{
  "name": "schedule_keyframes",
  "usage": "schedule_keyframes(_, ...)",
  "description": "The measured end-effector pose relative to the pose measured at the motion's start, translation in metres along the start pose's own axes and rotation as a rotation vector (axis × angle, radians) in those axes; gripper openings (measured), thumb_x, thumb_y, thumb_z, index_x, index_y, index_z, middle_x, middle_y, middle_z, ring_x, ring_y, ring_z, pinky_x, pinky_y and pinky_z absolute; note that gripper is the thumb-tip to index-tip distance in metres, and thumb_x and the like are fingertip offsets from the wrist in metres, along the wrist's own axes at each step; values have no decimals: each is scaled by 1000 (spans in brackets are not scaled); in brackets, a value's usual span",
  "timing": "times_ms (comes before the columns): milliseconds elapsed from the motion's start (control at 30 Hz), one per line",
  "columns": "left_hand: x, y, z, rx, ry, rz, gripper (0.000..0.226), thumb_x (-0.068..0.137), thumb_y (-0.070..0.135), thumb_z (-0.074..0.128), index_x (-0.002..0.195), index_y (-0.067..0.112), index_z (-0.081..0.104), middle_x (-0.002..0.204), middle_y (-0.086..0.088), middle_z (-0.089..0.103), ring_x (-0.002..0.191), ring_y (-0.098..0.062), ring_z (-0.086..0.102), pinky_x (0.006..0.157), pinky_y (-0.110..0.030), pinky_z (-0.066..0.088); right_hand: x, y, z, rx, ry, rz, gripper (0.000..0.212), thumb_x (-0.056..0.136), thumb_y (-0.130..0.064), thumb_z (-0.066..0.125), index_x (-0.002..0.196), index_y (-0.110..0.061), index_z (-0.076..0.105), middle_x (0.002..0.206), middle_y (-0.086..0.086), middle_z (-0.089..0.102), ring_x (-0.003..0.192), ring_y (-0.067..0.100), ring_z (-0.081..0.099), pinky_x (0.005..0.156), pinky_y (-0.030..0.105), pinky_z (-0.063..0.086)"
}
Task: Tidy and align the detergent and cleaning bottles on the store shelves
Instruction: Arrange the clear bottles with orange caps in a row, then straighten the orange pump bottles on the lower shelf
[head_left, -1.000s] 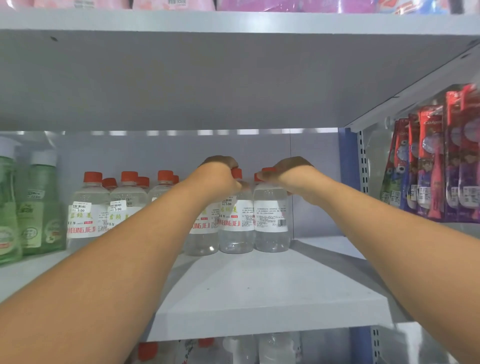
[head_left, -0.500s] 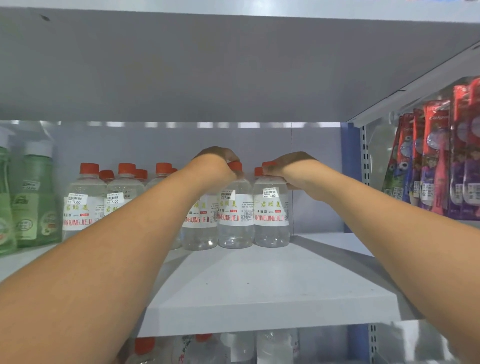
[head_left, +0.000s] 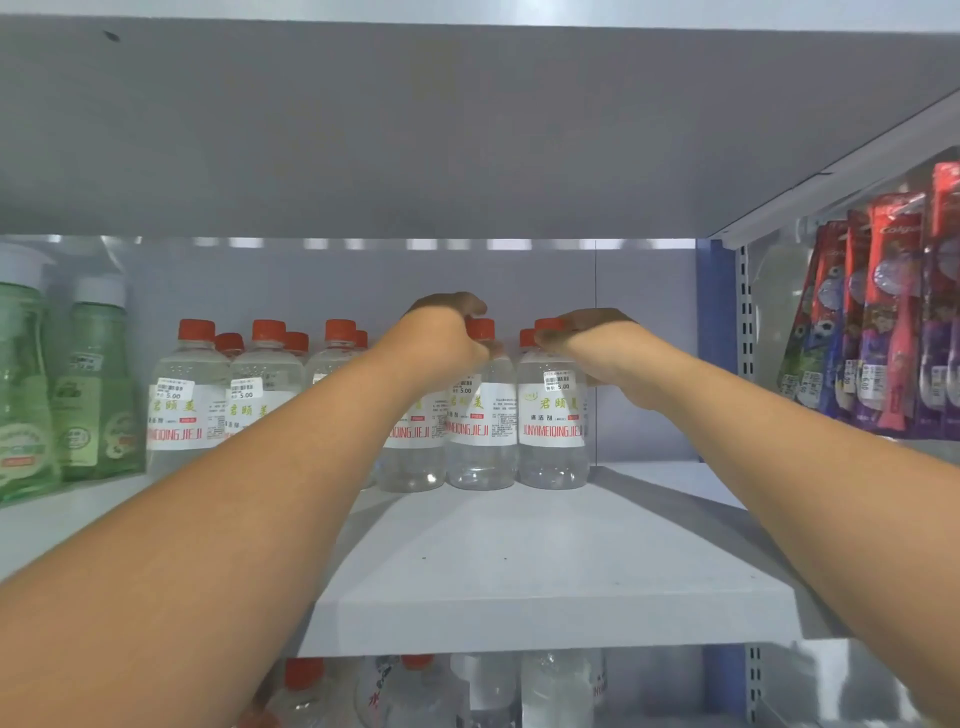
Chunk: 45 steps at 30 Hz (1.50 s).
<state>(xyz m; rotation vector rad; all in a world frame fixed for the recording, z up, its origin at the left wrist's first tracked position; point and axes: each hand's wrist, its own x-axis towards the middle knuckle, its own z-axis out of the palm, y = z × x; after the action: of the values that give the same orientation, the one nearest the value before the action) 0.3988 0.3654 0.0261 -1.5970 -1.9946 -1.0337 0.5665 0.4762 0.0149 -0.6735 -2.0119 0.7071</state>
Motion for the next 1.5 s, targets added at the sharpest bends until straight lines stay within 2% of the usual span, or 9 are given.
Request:
schedule_keyframes(133, -22, 3, 1, -169, 54, 34, 71, 89, 43, 75, 151, 30, 44, 145, 3, 55, 119, -20, 61, 84, -28, 53, -10, -5, 9, -82, 86, 11, 9, 92, -38, 68, 90, -29, 67, 109, 1, 72, 94, 17, 66, 77, 38, 58)
schedule_keyframes(267, -69, 23, -23, -249, 59, -12, 68, 93, 43, 72, 153, 27, 43, 153, 5, 48, 127, -15, 55, 93, -28, 53, -46, -31, 1, -213, 186, -39, 57, 93, -44, 67, 142, -19, 53, 142, 4, 58, 120, 26, 61, 97, 40, 53)
schedule_keyframes(500, -293, -2, -94, -437, 322, -11, 47, 90, 54, 68, 134, 45, 59, 131, 26, 64, 114, 6, 64, 88, -13, 55, -214, -64, 41, 349, 16, -375, 32, 89, -45, 71, 120, -38, 65, 112, -17, 71, 99, -5, 67, 83, 17, 54)
schedule_keyframes(633, -422, -59, -91, -594, 550, -377, 34, 84, 52, 76, 117, 44, 71, 119, 14, 74, 110, -15, 72, 93, -36, 59, -308, -37, 116, 558, -201, -341, 27, 92, -32, 75, 117, -39, 67, 113, -23, 71, 102, -5, 67, 77, 3, 49)
schedule_keyframes(800, -469, -148, -52, -586, 424, -750, 30, 89, 34, 76, 118, 37, 68, 116, 8, 72, 105, -15, 71, 100, -50, 55, -344, 3, 232, 430, -360, 35, 42, 89, -39, 78, 123, -47, 54, 123, -27, 60, 101, -18, 58, 72, 5, 45)
schedule_keyframes(900, -469, -197, -37, -588, 357, -780, 31, 91, 28, 76, 122, 29, 68, 114, 5, 74, 103, -12, 71, 98, -48, 56, -352, 19, 283, 350, -305, 117, 64, 81, -39, 84, 135, -41, 50, 129, -19, 57, 108, -10, 58, 84, 19, 48)
schedule_keyframes(1067, -438, -239, -5, -581, 170, -662, 27, 89, 30, 78, 108, 44, 66, 110, 15, 72, 92, 5, 68, 77, -9, 52, -359, 13, 336, 238, -153, 199, 83, 69, -44, 90, 140, -40, 47, 120, -22, 65, 107, 1, 65, 89, 31, 55)
schedule_keyframes(1267, -411, -241, 28, -72, 94, -519, 67, 82, 71, 65, 139, 43, 46, 118, 17, 58, 99, -11, 64, 68, -31, 49, -360, 8, 339, 188, 131, 296, 59, 65, -50, 87, 111, -61, 52, 105, -42, 64, 93, -19, 62, 72, 13, 50)
schedule_keyframes(1500, -406, -226, 36, -23, 139, -536, 70, 90, 67, 58, 146, 27, 46, 124, 3, 61, 101, -22, 67, 68, -35, 53, -353, 58, 279, -3, 305, 337, 47, 78, -35, 86, 108, -50, 54, 104, -25, 69, 89, -22, 59, 68, 18, 45)
